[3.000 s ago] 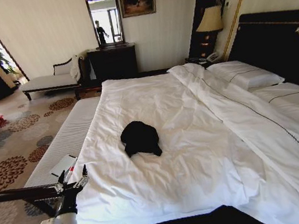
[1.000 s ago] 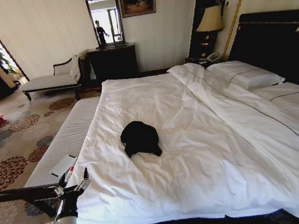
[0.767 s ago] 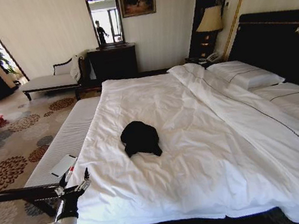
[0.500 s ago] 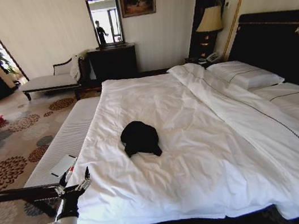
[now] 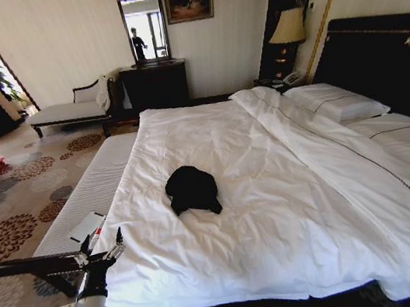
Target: Fold the clothes on the bed.
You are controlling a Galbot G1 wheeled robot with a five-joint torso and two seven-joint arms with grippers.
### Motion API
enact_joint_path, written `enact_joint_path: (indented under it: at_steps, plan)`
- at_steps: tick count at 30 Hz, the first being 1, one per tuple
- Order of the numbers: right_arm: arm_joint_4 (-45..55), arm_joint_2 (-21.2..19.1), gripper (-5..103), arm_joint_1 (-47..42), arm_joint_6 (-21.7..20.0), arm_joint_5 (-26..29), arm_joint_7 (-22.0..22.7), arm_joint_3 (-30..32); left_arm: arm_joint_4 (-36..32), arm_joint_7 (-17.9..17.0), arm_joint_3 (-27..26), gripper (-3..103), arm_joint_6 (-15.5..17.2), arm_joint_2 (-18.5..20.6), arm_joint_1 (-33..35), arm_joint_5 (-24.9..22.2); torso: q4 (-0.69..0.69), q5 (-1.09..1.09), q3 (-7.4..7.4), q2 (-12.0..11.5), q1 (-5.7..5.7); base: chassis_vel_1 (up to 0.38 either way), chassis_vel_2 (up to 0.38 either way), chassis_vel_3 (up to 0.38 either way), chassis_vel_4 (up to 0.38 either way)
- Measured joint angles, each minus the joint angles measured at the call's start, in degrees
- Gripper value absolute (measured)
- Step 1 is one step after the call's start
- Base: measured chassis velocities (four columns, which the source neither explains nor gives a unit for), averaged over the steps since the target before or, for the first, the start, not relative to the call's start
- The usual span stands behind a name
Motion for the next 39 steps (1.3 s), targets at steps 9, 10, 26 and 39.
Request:
enact_joint_path:
  at_steps: [9,10,26,39]
  plan:
    - [11.0,1.0,100,-0.6,-2.3,1.3,-0.5,-6.2,-0.4,-0.2,0.8,100,0.4,-0.5,-0.3,1.3,0.0,-0.01,0.0,0.0,0.0,0.0,0.0,0.0,0.0]
    - [11.7,1.0,100,-0.7,-2.2,1.5,-1.0,-6.8,-0.4,-0.2,0.8,100,0.4,-0.5,-0.3,1.4,0.0,0.0,0.0,0.0,0.0,0.0,0.0,0.0,0.0]
    - [20.0,0.1,100,-0.4,-0.7,-3.0,-8.7,-20.1,-0.9,-0.1,1.4,100,0.8,-0.1,-0.5,2.6,0.0,0.0,0.0,0.0,0.0,0.0,0.0,0.0,0.0]
    - [20.2,1.6,100,0.4,-2.8,-5.0,-5.9,-22.5,-0.6,0.2,1.8,100,0.8,0.9,-1.1,1.9,-0.01,0.0,0.0,0.0,0.0,0.0,0.0,0.0,0.0]
